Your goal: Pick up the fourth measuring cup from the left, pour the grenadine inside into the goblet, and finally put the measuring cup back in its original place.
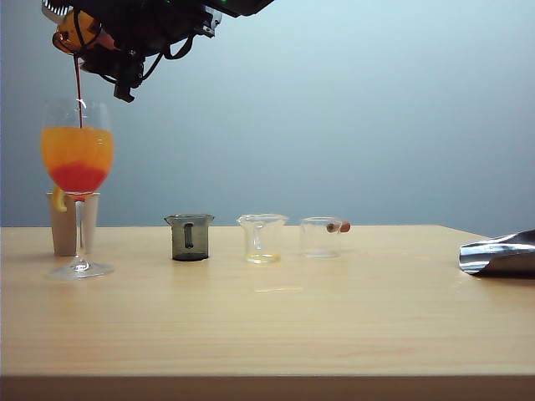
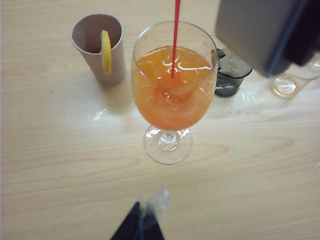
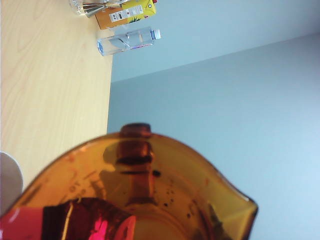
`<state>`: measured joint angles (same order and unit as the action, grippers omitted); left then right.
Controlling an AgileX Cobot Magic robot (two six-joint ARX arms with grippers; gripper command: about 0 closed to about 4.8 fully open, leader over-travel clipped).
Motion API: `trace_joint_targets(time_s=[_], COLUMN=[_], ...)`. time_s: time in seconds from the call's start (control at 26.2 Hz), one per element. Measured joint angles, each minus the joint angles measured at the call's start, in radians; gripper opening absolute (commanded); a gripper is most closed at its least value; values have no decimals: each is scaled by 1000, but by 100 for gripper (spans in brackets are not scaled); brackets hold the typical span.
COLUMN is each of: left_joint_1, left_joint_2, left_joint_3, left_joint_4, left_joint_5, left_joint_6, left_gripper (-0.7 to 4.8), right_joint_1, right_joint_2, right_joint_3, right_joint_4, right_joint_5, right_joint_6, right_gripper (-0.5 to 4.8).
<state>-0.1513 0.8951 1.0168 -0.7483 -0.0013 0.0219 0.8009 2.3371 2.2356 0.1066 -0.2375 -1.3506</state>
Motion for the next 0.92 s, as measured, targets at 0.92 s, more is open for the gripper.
trace_joint_targets(time_s=[0.92], left_joint_1=[0], left_joint_2=[0], left_joint_3=[0], left_joint_4=[0], left_joint_5=[0], left_joint_6=[0], left_gripper=[-2], right_joint_1=[2], right_joint_2=[0], right_joint_3=[0], right_joint_4=[0], right_joint_5=[0], right_joint_6=[-85], right_gripper=[144])
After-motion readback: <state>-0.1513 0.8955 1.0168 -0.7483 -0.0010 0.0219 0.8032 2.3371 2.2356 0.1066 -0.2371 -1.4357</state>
